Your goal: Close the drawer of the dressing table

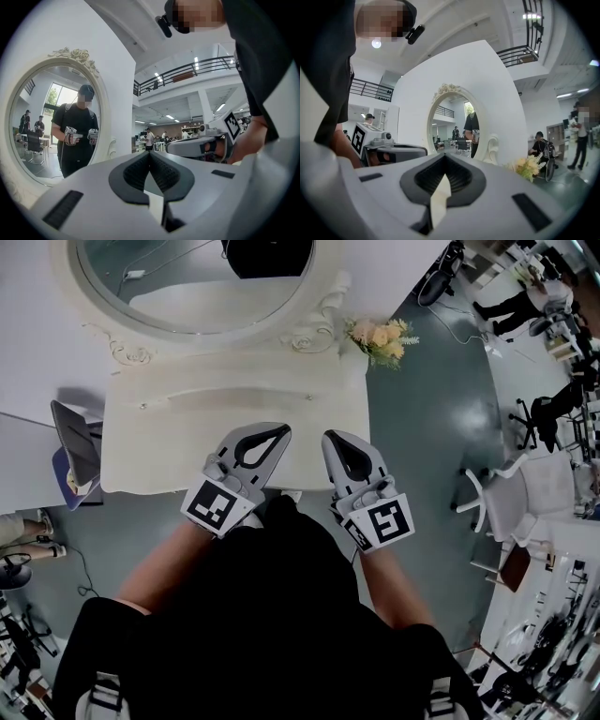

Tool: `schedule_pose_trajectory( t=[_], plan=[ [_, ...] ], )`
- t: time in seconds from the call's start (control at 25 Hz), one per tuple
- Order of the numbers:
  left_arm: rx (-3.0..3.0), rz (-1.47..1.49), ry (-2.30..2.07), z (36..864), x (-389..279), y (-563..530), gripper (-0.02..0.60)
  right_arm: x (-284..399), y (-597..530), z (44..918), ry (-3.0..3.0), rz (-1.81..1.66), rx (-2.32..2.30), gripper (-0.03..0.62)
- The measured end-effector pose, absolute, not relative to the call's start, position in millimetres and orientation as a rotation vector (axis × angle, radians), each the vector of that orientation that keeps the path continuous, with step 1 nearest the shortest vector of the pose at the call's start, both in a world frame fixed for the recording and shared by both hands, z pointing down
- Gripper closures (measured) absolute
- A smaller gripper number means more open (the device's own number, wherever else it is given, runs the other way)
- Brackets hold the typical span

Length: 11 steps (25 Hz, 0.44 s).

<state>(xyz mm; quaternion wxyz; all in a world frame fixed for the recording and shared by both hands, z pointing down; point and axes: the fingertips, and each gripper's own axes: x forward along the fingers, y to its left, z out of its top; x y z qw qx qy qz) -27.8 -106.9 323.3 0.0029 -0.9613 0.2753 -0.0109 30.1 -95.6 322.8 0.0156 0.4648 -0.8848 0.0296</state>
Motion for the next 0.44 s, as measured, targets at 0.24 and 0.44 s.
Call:
schedule_pose_trajectory(
  t=[0.24, 0.44],
  plan=[
    [-3.020, -0.036, 0.871, 326.3, -33.7, -106.0, 0.589, 25.9, -95.4, 325.4, -2.741, 0.089, 1.440, 0.591],
    [-3.023, -0.039, 0.875, 327.7, -36.1, -107.2, 0.589, 22.2, -96.1, 325.8, -2.740, 0.088, 1.433, 0.591]
  ],
)
